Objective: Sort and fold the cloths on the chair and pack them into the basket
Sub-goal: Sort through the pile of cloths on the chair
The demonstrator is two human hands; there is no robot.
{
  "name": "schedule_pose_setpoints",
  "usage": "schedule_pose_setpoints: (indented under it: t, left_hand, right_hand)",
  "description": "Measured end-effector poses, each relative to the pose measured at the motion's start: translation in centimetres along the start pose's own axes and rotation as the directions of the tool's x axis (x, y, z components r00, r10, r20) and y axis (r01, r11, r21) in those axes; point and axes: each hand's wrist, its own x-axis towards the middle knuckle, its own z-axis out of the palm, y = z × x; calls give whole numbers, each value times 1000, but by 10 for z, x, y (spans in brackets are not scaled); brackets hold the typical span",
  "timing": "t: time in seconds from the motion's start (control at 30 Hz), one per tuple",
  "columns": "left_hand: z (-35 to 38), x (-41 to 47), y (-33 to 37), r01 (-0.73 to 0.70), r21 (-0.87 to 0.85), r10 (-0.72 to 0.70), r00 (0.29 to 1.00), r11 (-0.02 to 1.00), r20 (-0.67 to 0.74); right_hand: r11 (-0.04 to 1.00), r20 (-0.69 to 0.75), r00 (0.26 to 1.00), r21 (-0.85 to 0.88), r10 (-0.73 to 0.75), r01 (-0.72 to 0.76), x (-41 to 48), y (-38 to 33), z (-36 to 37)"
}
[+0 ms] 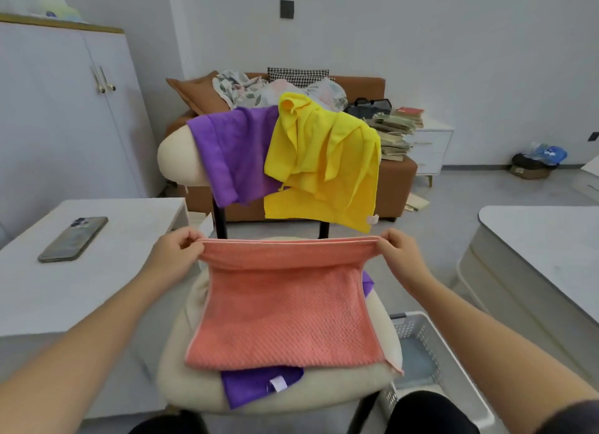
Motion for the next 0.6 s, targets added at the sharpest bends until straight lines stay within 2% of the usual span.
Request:
schedule_pose_setpoints:
  t: [0.13, 0.27, 0.33, 0.43, 0.53, 0.6]
  left_hand:
    - [-12, -37, -11, -86, 75, 82, 995, 993, 51]
    - [-17, -74, -31, -243, 238, 208, 964, 940, 163]
    - [-13, -89, -44, -368, 362, 294, 924, 857, 244]
    - [-9, -100, -57, -591, 454, 443, 804, 667, 396]
    - [-8, -105, -66, -685, 508, 469, 728, 522, 500]
    - [-6, -106, -70, -710, 540, 440, 704, 452, 557]
  right_hand:
    - [997, 50, 996, 14, -75, 74, -48, 0, -11]
    - [964, 166, 970, -166, -180, 208, -86, 19, -18]
    - [926, 232, 953, -275, -196, 258, -99, 33, -17]
    - [842, 335, 910, -390, -247, 372, -110, 49, -12]
    - [721, 451, 844, -477, -291, 503, -115, 59, -10]
    - [642, 519, 809, -526, -277, 557, -117, 63, -10]
